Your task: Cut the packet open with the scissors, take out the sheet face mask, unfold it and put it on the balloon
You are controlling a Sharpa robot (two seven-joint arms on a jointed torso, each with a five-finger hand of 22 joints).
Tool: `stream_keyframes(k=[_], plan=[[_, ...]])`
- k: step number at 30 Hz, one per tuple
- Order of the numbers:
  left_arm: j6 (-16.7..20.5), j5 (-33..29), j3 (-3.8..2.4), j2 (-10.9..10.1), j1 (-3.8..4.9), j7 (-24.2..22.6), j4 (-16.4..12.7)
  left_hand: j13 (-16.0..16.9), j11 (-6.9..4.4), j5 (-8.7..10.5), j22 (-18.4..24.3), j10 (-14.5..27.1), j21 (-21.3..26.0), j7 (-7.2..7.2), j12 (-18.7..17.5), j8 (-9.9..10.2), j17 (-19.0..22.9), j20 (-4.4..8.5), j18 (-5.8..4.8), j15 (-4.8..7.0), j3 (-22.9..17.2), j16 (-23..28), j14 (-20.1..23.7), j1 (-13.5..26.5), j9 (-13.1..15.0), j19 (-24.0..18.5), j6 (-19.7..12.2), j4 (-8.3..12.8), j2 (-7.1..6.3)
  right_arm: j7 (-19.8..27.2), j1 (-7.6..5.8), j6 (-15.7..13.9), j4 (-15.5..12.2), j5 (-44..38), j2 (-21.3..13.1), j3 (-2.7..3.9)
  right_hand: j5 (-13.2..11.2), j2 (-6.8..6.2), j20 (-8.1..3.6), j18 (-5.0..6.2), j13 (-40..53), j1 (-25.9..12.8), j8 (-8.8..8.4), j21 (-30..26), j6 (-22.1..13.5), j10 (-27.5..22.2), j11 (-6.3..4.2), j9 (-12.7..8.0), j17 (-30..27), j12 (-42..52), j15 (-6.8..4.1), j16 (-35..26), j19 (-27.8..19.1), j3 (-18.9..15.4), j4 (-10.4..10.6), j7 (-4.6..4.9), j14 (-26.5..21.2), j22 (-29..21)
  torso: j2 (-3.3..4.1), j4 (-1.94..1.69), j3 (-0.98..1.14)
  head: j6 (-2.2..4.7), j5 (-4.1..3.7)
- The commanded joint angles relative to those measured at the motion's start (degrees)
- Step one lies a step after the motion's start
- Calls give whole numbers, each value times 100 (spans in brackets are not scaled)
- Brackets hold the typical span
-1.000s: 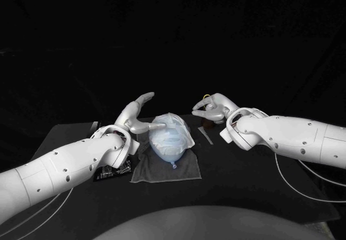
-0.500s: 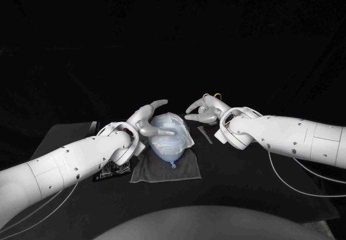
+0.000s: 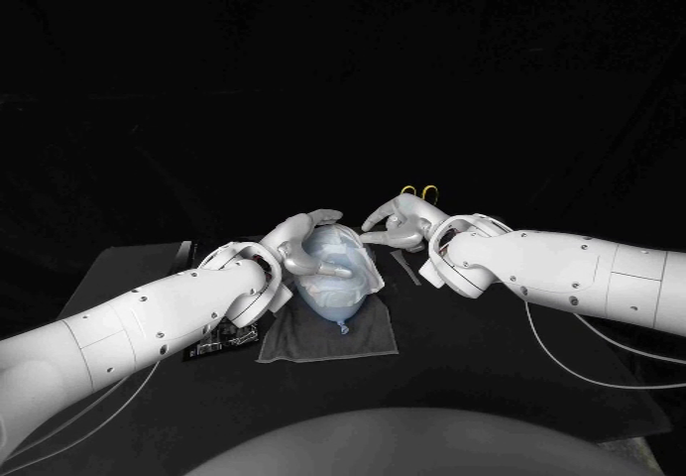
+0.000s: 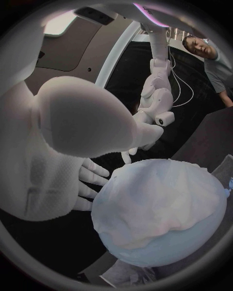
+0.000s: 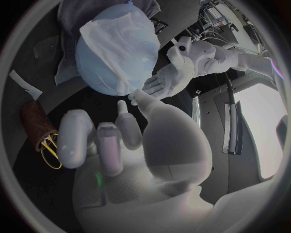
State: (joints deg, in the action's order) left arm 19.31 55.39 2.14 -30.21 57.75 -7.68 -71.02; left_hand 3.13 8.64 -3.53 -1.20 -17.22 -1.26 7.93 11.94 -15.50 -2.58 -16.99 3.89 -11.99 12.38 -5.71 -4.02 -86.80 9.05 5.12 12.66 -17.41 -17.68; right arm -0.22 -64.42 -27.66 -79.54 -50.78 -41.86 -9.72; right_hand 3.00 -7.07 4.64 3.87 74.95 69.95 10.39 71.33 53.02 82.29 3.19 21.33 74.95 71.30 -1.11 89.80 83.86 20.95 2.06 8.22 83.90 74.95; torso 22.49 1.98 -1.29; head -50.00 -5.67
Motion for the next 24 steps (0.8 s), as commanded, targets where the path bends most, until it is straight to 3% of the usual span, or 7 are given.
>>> stream_keyframes(k=[1,8,17,22,24], plan=[[-121,34,-4,41,11,112,31,-13,86,-7,-5,4,-7,390,-41,57,-1,1,-47,70,-56,17,-12,-81,-24,45,-61,6,19,-134,12,121,19,-66,28,3,-23,49,14,-19,317,-48,13,-21,41,5,8,-6,1505,-5,34,20,156,-20,39,5,610,1000,4,2,1,0,8],[-127,29,5,100,8,191,137,-30,114,-8,-9,47,-12,425,-84,143,13,0,-43,57,-105,54,10,-135,-71,64,-130,6,23,-217,51,135,117,-46,119,3,-23,88,12,-20,322,-38,22,-9,71,8,2,-9,1505,4,29,20,158,-18,60,-2,610,1003,5,2,4,0,10],[-138,25,28,122,7,255,209,-35,64,-8,-9,62,-14,378,-108,182,18,1,-46,19,-148,73,19,-192,-90,72,-160,7,37,-263,106,148,253,-22,268,4,-23,108,11,-17,317,-35,25,-22,83,5,-1,-11,1505,-1,26,20,155,-17,72,-4,610,1000,-1,-4,2,0,13],[-185,39,42,131,7,304,224,-36,70,-7,-11,64,-16,381,-121,188,29,3,-44,50,-190,102,38,-289,-92,84,-153,8,56,-261,113,137,361,20,336,4,-22,144,10,-17,315,-40,20,-23,85,2,-1,-19,1505,-3,25,20,154,-16,100,-4,610,999,1,-6,-5,0,20],[-215,65,51,128,7,330,229,-37,75,-3,-11,65,-16,385,-132,165,40,6,-41,80,-226,130,58,-374,-77,88,-118,9,76,-252,114,131,393,41,362,4,-22,144,10,-17,315,-40,20,-23,85,2,-1,-19,1505,-3,25,20,154,-16,100,-4,610,999,1,-4,1,0,24]])
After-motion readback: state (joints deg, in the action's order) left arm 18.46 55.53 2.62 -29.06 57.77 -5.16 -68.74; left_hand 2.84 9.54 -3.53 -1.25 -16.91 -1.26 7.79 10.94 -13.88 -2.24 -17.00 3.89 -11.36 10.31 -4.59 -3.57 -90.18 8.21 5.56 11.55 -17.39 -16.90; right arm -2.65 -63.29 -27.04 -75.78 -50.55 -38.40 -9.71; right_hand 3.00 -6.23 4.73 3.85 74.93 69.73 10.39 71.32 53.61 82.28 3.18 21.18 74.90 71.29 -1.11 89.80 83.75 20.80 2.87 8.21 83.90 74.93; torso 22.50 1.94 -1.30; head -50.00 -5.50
